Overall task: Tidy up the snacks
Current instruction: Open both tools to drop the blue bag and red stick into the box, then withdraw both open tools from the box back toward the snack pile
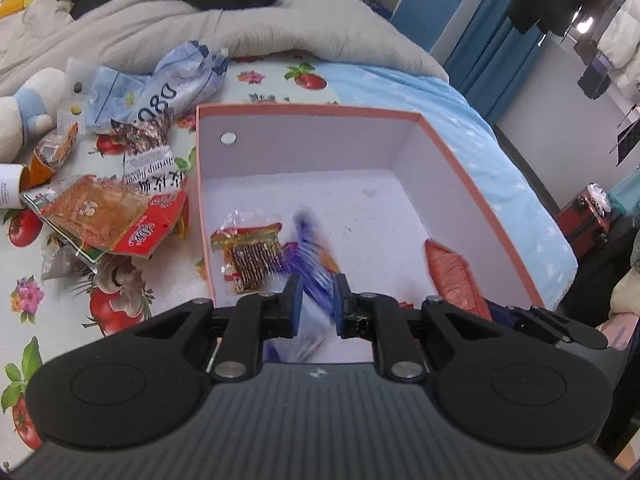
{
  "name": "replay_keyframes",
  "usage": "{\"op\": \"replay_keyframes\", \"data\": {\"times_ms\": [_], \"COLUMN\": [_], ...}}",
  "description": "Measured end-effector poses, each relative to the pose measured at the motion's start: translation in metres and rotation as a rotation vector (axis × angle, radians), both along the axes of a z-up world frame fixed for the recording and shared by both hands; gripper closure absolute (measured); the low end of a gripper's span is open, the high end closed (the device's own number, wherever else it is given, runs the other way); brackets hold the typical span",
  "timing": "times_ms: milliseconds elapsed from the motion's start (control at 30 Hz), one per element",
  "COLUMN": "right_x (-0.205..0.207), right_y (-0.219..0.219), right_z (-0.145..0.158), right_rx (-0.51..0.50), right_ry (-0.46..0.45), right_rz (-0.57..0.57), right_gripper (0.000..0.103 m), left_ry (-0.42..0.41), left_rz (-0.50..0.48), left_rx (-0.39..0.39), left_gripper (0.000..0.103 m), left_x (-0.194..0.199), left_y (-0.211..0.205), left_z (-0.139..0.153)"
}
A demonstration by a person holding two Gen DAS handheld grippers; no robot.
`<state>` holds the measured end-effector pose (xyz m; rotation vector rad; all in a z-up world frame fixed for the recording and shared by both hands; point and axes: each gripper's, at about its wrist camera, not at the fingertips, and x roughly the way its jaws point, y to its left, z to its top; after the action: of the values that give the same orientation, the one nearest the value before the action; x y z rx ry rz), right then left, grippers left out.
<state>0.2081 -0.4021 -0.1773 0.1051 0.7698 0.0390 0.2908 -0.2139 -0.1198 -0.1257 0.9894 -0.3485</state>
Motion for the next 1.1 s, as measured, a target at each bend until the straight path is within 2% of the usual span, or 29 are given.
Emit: {"op": "replay_keyframes", "data": {"times_ms": [67,100,133,333,533,867,933,1100], "right_x": [0.002,0.002,0.002,-0.004,-0.021,-0.056,-0.063,-0.071], "right_y": [-0.002,-0.002,-0.003,-0.003,0.007,0.030,0.035,0.051], "right_z": [-0.002,-0.002,-0.001,0.016,0.055,0.110,0.117,0.122], "right_rx": [0.020,0.031,0.031,0.048,0.052,0.071,0.093,0.103], "right_ry": [0.007,0.007,0.000,-0.045,-0.143,-0.291,-0.326,-0.347], "right_rz": [-0.007,-0.012,-0.009,-0.014,-0.007,0.013,0.025,0.050], "right_gripper": [0.059,0.045,0.037,0.038,0.038,0.038,0.038,0.038], "left_ry": [0.012,0.009,-0.002,-0.076,-0.174,-0.307,-0.330,-0.355], "left_rz": [0.009,0.010,0.010,-0.016,-0.016,0.019,0.035,0.083], "left_rx": [-0.006,-0.008,-0.007,0.030,0.013,0.011,0.007,0.006], "left_gripper": [0.067,0.064,0.060,0.060,0.060,0.060,0.060,0.060], "left_x": [0.002,0.001,0.000,-0.017,-0.042,-0.088,-0.097,-0.117], "left_y": [0.002,0.002,0.003,0.003,0.014,0.061,0.072,0.100], "left_z": [-0.003,-0.003,-0.002,0.023,0.061,0.119,0.125,0.126]}}
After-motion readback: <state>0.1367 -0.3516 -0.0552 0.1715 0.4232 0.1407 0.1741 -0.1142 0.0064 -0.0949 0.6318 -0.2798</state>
